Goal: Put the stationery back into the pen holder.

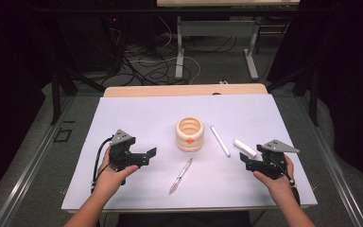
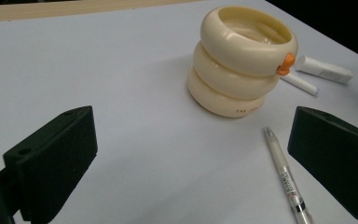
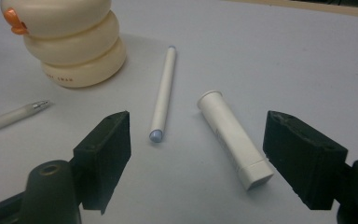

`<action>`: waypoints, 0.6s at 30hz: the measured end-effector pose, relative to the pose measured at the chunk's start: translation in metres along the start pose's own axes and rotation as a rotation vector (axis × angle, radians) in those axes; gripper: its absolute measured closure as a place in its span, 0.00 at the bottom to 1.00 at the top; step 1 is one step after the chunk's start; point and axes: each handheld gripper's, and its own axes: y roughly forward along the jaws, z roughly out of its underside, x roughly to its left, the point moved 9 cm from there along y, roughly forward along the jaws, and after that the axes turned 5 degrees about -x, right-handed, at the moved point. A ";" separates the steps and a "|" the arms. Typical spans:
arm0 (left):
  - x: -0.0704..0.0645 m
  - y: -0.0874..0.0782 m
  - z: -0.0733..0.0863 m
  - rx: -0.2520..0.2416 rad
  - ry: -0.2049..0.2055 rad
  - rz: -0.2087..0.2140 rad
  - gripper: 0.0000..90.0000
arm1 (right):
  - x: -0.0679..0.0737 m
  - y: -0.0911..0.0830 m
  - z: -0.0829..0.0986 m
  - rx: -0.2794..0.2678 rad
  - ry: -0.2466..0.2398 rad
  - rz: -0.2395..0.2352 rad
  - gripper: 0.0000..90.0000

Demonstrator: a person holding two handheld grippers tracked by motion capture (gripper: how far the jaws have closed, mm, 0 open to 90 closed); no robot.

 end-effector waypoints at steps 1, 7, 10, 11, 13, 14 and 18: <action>-0.001 0.001 0.001 0.000 0.008 0.003 0.00 | 0.001 0.001 0.001 0.006 0.001 0.002 0.27; -0.004 0.004 0.006 0.017 0.037 0.012 0.00 | 0.010 0.006 0.003 0.040 -0.011 -0.019 0.32; -0.003 0.004 0.007 0.020 0.042 0.008 0.01 | 0.019 0.011 -0.001 0.052 -0.034 -0.043 0.35; -0.003 0.005 0.006 0.009 0.042 0.003 0.01 | 0.021 0.013 -0.003 0.054 -0.048 -0.045 0.36; -0.003 0.004 0.006 0.018 0.049 0.005 0.01 | 0.025 0.015 -0.006 0.067 -0.063 -0.066 0.39; -0.003 0.004 0.006 0.019 0.056 0.002 0.02 | 0.027 0.017 -0.007 0.078 -0.066 -0.077 0.39; -0.001 0.002 0.004 0.014 0.055 -0.010 0.03 | 0.029 0.023 -0.009 0.114 -0.081 -0.080 0.38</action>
